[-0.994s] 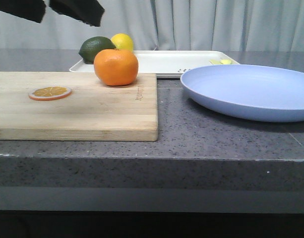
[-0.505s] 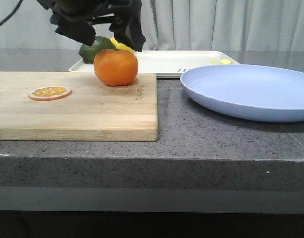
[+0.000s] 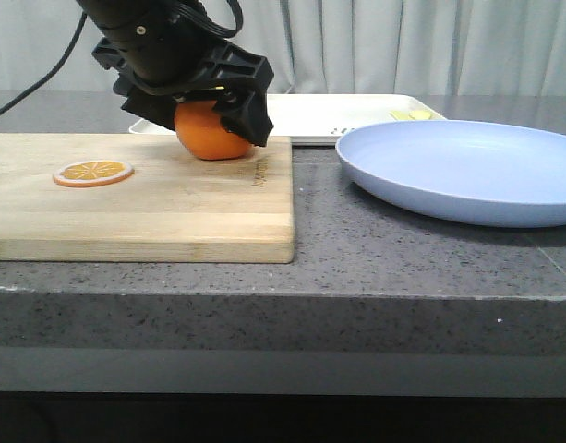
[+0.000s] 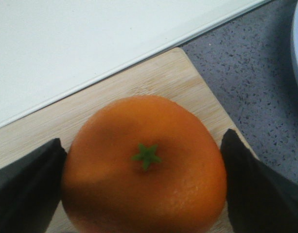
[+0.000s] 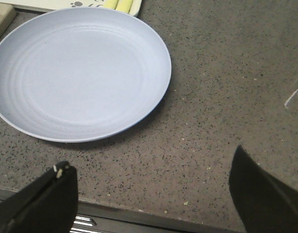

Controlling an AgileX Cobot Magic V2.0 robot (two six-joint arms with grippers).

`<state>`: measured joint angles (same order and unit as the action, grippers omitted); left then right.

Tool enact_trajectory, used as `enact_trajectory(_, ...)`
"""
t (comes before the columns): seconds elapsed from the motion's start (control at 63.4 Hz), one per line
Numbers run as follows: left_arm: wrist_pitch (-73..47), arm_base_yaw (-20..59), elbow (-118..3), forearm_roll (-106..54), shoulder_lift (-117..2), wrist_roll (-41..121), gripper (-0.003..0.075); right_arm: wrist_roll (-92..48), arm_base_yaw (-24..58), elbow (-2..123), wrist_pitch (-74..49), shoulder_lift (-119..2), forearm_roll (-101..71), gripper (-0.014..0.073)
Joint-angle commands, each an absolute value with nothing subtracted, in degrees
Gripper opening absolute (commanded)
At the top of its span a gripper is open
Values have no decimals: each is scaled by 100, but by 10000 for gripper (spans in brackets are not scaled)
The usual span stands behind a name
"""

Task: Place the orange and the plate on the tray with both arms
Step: 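Lower the left gripper over the orange and close on it, then lift the orange with the left gripper and carry it toward the plate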

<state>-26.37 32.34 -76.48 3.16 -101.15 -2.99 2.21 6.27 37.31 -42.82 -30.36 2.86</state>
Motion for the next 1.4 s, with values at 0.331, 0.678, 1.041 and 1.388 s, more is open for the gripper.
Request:
enact_trajectory(0.331,-2348,3288,-7924,276,-9843,-293,452,172,622,3917,-3950,-3091,328,637)
enact_trajectory(0.678,-2810,3561,-8889,472,-9843,-293,452,172,622,3917,-3950,-3091,328,637)
enact_trajectory(1.041,-2429,4440,-9104,472,-9905,-293,452,172,622,3917,-3943,-3091,328,637)
enact_trajectory(1.388,-2493,5214,-10314,503,-10998,-293,452,172,622,3917,-3943,-3091,328,637)
